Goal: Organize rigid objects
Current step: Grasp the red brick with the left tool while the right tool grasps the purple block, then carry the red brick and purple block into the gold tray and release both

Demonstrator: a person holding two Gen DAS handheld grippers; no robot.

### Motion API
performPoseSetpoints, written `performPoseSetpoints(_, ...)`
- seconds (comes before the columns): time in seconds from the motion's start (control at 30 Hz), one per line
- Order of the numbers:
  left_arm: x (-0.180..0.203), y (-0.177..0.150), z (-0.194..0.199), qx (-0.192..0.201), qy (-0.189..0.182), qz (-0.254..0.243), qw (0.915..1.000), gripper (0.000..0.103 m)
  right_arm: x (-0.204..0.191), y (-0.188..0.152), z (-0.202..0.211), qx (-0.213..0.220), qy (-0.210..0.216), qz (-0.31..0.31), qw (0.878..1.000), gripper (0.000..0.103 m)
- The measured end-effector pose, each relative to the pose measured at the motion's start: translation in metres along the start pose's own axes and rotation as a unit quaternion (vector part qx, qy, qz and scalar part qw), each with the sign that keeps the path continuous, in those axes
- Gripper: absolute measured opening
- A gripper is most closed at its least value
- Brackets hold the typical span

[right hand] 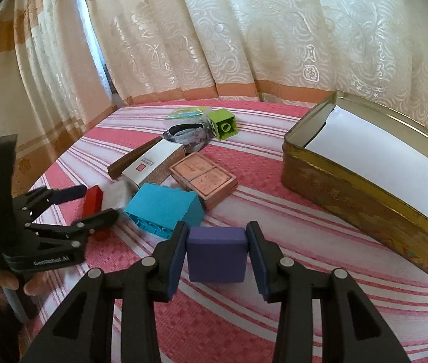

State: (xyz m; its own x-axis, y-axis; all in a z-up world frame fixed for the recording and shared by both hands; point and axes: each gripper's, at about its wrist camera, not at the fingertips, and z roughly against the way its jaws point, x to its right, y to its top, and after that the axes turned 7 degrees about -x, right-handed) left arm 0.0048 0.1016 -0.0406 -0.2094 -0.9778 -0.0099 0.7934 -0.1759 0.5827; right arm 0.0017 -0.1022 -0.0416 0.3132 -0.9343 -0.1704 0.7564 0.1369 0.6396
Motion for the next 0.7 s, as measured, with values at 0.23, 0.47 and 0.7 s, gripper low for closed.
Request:
performPoseSetpoints(0.23,-0.007,-0.016,0.013,0.005,0.005,-0.008,0.9999,0.062,0.001,-0.002,-0.002,0.005,0.001,-0.012,1.0,0.042)
performPoseSetpoints(0.47,-0.03,-0.03,0.027,0.015,0.011,0.037,0.9991,0.062,-0.001,-0.003,0.001,0.016,-0.004,-0.008,1.0,0.042)
performPoseSetpoints(0.7,-0.016,-0.008,0.048,0.06,0.012,0.041,0.9973,0.062,0.006,0.002,0.026,0.077,-0.035,-0.015,0.996,0.042)
